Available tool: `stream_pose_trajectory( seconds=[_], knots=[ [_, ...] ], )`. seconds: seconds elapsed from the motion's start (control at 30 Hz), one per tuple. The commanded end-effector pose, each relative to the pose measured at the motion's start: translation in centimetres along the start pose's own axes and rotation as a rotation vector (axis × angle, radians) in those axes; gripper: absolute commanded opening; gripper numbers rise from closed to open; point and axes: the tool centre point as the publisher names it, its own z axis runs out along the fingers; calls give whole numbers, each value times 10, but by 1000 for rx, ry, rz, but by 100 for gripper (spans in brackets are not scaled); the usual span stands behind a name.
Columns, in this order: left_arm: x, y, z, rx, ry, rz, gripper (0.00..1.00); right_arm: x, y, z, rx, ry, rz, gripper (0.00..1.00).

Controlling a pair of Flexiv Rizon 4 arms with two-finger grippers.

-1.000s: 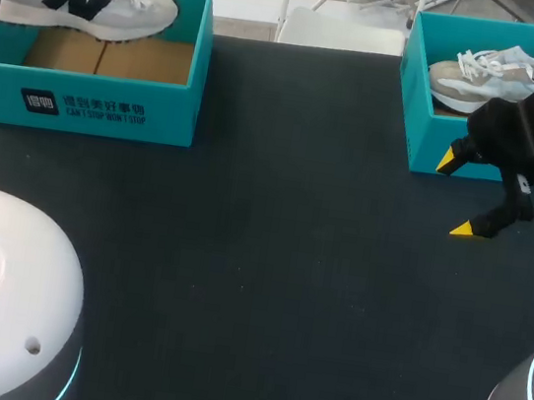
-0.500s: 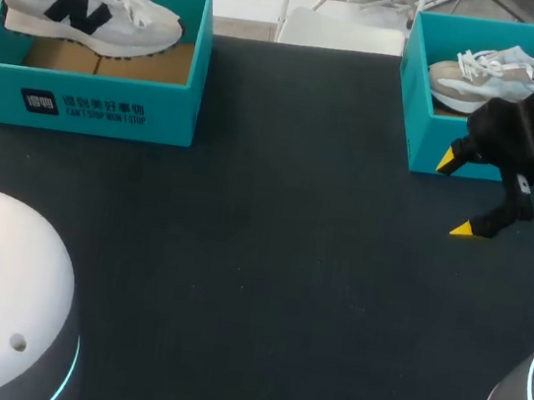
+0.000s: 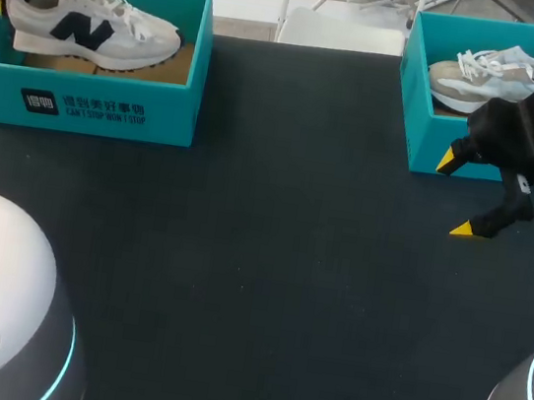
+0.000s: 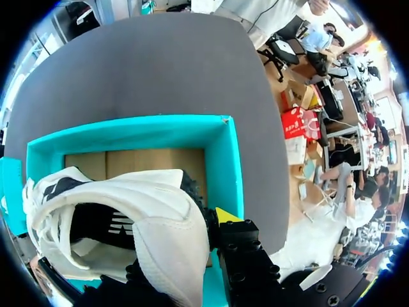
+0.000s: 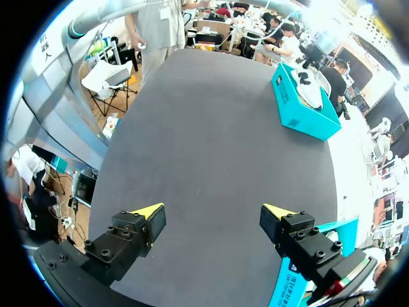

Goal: Take the shoe out of the shoebox, open the shoe tongue, remove and reinsert the insole, then place the shoe into the shoebox

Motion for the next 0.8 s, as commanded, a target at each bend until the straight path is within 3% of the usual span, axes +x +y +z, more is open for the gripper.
stream_pose_trajectory(
  seconds=[0.03,0.17,0.47,0.8],
  knots=[
    [-3,-1,19,-16,8,-13,0,-1,1,2,2,2,1,100],
    [-7,-2,36,-39,-3,-17,0,-1,1,2,2,2,1,100],
    [-12,-10,62,-14,-42,-23,0,-1,1,2,2,2,1,100],
    [-15,-18,88,4,-12,9,0,-1,1,2,2,2,1,100]
  ],
)
